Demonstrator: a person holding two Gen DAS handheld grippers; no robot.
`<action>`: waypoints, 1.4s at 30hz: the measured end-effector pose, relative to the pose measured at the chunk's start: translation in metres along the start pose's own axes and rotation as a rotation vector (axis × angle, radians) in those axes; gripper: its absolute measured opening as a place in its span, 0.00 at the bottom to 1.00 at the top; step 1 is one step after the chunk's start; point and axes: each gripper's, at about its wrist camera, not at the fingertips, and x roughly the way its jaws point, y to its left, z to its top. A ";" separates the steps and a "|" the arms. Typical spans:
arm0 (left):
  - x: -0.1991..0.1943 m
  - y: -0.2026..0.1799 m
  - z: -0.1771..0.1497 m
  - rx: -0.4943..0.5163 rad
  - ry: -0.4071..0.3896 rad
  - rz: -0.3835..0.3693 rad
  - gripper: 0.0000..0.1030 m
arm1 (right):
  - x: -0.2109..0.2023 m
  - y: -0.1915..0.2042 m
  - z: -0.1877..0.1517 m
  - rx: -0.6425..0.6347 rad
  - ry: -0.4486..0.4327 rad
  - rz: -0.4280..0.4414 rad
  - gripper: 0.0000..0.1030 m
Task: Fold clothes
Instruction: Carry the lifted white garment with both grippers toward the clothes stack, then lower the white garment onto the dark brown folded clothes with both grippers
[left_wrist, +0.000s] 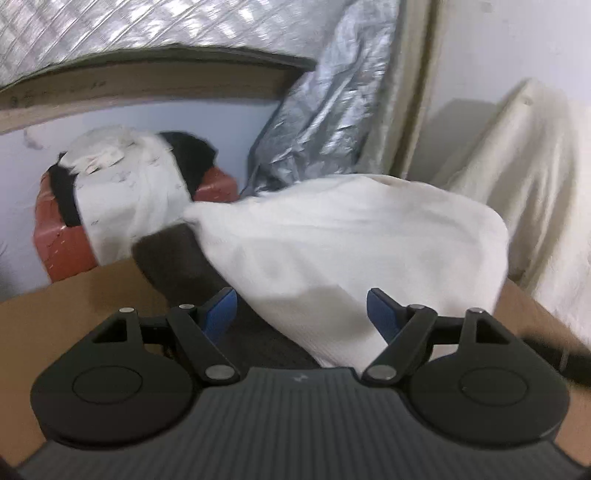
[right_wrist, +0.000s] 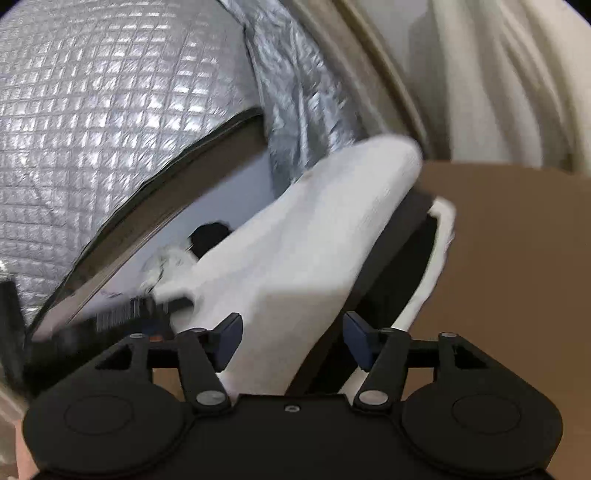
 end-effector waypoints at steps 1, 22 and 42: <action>0.002 0.002 -0.003 0.004 -0.016 0.005 0.75 | 0.000 -0.004 0.004 -0.002 0.006 -0.007 0.67; 0.055 0.029 -0.015 -0.087 0.024 0.041 0.92 | 0.113 -0.081 0.111 0.025 -0.106 0.035 0.38; 0.050 0.003 -0.013 -0.005 -0.055 -0.069 0.62 | 0.130 0.033 0.068 -0.669 -0.064 -0.189 0.69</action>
